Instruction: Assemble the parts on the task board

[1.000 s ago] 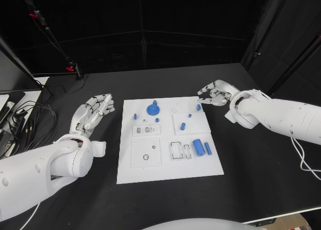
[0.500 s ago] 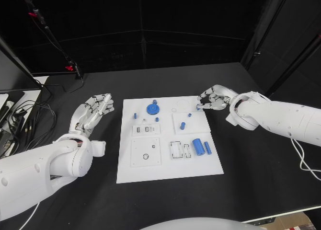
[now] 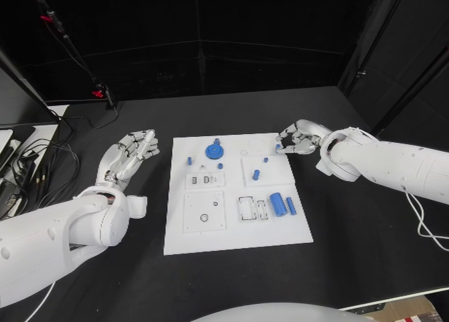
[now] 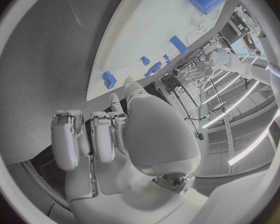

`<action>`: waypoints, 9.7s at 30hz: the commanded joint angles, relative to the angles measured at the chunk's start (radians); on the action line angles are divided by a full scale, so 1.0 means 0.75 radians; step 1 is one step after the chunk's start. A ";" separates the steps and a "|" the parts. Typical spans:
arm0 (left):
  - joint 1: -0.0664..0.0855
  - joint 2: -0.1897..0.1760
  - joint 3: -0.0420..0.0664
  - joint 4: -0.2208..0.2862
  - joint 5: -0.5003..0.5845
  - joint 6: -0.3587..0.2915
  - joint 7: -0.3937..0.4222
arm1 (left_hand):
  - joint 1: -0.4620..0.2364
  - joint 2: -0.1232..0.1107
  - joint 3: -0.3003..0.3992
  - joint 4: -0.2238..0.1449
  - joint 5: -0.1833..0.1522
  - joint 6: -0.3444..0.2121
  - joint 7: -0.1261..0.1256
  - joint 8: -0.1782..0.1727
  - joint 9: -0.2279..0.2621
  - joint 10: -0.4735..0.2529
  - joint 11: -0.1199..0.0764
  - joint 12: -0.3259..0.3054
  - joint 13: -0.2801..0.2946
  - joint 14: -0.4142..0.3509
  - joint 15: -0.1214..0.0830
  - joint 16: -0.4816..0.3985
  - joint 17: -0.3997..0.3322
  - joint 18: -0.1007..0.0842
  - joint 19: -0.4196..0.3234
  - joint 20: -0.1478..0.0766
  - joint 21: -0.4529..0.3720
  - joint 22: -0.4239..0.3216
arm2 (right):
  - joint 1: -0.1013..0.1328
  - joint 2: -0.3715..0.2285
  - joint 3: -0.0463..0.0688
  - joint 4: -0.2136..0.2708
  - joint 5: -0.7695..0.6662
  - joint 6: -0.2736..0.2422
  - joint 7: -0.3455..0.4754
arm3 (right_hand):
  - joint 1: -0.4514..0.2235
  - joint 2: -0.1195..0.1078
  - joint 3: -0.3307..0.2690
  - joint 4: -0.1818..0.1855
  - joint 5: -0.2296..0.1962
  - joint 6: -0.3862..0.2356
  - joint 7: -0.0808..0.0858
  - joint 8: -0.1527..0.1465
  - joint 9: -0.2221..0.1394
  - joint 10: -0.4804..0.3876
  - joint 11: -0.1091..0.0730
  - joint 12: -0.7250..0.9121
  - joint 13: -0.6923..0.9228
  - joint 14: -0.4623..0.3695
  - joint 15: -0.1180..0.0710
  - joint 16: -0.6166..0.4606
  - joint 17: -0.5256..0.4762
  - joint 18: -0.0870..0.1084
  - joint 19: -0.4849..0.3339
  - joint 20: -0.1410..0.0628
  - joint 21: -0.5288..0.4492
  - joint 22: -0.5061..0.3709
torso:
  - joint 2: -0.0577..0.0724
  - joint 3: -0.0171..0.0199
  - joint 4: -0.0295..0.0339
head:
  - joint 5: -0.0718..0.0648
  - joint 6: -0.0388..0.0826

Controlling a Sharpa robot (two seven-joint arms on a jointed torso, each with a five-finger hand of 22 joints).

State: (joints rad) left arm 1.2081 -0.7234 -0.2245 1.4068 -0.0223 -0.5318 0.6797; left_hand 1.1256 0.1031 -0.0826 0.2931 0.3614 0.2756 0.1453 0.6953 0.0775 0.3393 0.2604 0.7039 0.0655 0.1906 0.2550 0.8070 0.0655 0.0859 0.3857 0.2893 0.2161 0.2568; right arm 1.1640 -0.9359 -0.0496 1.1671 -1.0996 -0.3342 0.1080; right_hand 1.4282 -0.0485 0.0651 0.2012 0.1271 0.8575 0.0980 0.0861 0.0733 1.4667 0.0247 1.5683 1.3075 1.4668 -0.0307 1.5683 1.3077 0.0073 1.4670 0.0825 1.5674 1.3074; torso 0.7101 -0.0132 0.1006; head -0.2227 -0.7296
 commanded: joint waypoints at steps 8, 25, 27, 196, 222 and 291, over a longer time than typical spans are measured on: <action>0.002 -0.001 0.001 0.002 -0.008 0.009 0.247 | 0.013 -0.001 -0.007 -0.002 0.008 0.009 0.200 0.006 -0.002 0.011 -0.002 0.004 -0.001 0.010 0.004 0.000 -0.001 0.011 -0.001 0.001 0.005 0.000 | 0.001 0.012 0.001 -0.006 -0.076 0.041 -0.100 | 0.029 0.006 0.007 -0.014 0.011 -0.009 -0.005 -0.007 -0.002 0.139 -0.010 0.003 0.351 0.139 -0.012 0.003 0.351 -0.010 0.138 -0.009 0.004 0.351 | 0.000 -0.0003 -0.0001 | 0.002 -0.008; 0.002 -0.002 0.001 0.003 -0.008 0.009 0.247 | 0.013 -0.001 -0.008 -0.002 0.008 0.009 0.200 0.006 -0.002 0.011 -0.002 0.004 -0.001 0.010 0.004 0.000 -0.001 0.011 -0.001 0.001 0.006 0.000 | 0.001 0.032 0.001 -0.025 -0.080 0.038 -0.115 | 0.035 0.021 0.013 -0.018 0.030 0.003 -0.006 -0.004 -0.001 0.139 -0.011 0.003 0.351 0.139 -0.015 0.003 0.351 -0.010 0.138 -0.013 0.004 0.351 | 0.000 -0.0004 -0.0002 | 0.013 -0.013; 0.002 -0.002 0.001 0.003 -0.008 0.009 0.247 | 0.013 -0.001 -0.008 -0.002 0.008 0.009 0.200 0.006 -0.002 0.011 -0.002 0.004 -0.001 0.010 0.004 0.000 -0.001 0.011 -0.001 0.001 0.006 0.000 | 0.001 0.034 0.001 -0.025 -0.080 0.039 -0.115 | 0.035 0.023 0.014 -0.018 0.031 0.009 -0.008 -0.001 0.000 0.139 -0.012 0.003 0.351 0.139 -0.016 0.003 0.351 -0.010 0.138 -0.014 0.004 0.351 | 0.000 -0.0002 -0.0004 | 0.013 -0.014; 0.002 0.012 -0.004 -0.005 -0.008 0.013 0.231 | 0.021 0.006 -0.014 -0.002 0.014 0.012 0.200 0.006 -0.006 0.013 -0.003 0.005 -0.001 0.012 0.004 0.000 -0.001 0.011 -0.005 0.001 0.007 -0.001 | -0.026 0.360 0.003 0.389 -0.339 -0.093 -0.583 | -0.073 -0.191 -0.083 0.124 -0.104 0.017 0.075 -0.031 -0.011 0.139 0.075 0.003 0.351 0.139 0.062 0.003 0.351 0.010 0.085 0.054 -0.055 0.319 | 0.000 -0.0012 -0.0019 | 0.152 -0.070; 0.154 -0.017 -0.012 0.023 -0.412 0.207 -0.233 | 0.001 0.038 -0.175 -0.004 -0.098 -0.269 0.058 0.034 -0.016 0.687 -0.191 0.360 0.213 0.713 -0.206 0.299 0.187 0.131 0.534 -0.080 0.408 0.196 | 0.084 -0.026 0.004 0.669 0.781 -0.237 0.234 | -0.244 0.131 -0.195 0.113 0.090 -0.006 0.080 0.006 -0.002 -0.057 0.076 -0.165 0.217 -0.127 0.075 -0.310 0.055 0.208 -0.619 0.068 -0.910 -0.081 | -0.011 -0.0002 -0.0158 | 0.168 -0.065; 0.324 0.535 -0.016 -0.364 -1.258 1.016 -1.539 | -0.125 0.158 -0.336 -0.003 -0.098 0.504 -0.053 0.244 0.357 1.642 -0.286 1.156 2.007 1.840 -0.345 1.018 2.007 -0.115 1.580 -0.233 1.806 1.752 | 0.057 -0.059 -0.003 0.558 1.367 0.017 0.382 | -0.399 0.379 -0.518 0.119 0.208 -0.326 0.166 0.543 0.014 0.139 0.168 0.003 0.351 0.139 0.168 0.003 0.351 -0.010 0.138 0.165 0.004 0.351 | -0.011 -0.0019 -0.0191 | 0.143 -0.062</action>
State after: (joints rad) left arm 1.4503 -0.3244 -0.2374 1.1372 -0.9503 0.2024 -0.4485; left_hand 1.0309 0.2166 -0.3322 0.2943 0.2840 0.6454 0.1042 0.8816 0.3443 1.4646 0.0531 1.5673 1.3076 1.4658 0.0046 1.5700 1.3078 0.0065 1.4666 0.1229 1.5677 1.3078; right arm 1.2058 -0.9812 -0.0520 1.5846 -0.0790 -0.3403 0.3994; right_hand 1.1253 0.2308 -0.3237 0.2921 0.2783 0.6136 0.1754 0.4918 0.0855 1.4651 0.1554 1.5683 1.3079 1.4671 0.1017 1.5683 1.3080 0.0066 1.4671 0.2147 1.5676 1.3078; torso 0.7018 -0.0151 0.0882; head -0.1147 -0.7751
